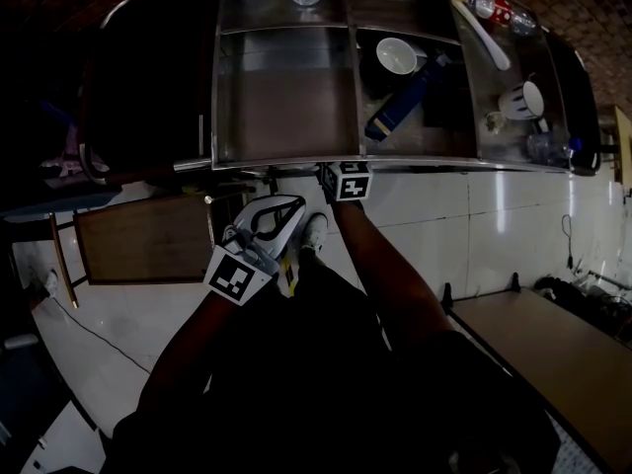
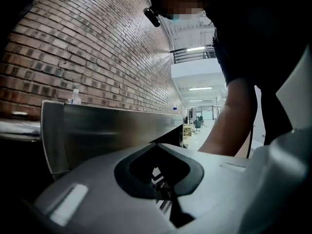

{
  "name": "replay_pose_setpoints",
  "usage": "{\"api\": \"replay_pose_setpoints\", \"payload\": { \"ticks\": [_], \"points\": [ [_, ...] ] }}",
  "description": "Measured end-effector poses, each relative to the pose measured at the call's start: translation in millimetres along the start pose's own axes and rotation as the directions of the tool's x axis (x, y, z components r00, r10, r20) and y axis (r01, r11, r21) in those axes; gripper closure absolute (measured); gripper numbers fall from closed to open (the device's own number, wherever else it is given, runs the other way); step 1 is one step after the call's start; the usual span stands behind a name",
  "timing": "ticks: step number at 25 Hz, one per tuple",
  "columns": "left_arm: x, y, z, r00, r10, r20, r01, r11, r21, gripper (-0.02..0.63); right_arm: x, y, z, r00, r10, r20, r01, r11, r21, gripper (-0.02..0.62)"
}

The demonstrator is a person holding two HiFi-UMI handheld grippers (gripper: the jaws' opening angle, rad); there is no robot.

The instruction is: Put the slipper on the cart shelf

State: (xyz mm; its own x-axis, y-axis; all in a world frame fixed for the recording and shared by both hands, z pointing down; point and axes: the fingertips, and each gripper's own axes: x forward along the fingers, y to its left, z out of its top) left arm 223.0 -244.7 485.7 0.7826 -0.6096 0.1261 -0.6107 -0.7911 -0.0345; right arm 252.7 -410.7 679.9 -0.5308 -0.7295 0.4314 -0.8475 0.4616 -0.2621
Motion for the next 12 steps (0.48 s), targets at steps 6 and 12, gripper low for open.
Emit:
{"api": "replay_pose_setpoints", "payload": {
  "ticks": [6,12],
  "points": [
    [-6,-1,8,1.0,-0.012,0.025,0.011,0.999,0.049,0.605,-12,2,0,1.0,-0.008,0.007,0.008,1.0,-0.029,0.321],
    [-18,-3,7,1.0,-0.003,0.024,0.004,1.0,-0.017,0.606,-38,12,3,0.999,-0.022,0.027,0.024,0.997,-0.077,0.321]
  ]
}}
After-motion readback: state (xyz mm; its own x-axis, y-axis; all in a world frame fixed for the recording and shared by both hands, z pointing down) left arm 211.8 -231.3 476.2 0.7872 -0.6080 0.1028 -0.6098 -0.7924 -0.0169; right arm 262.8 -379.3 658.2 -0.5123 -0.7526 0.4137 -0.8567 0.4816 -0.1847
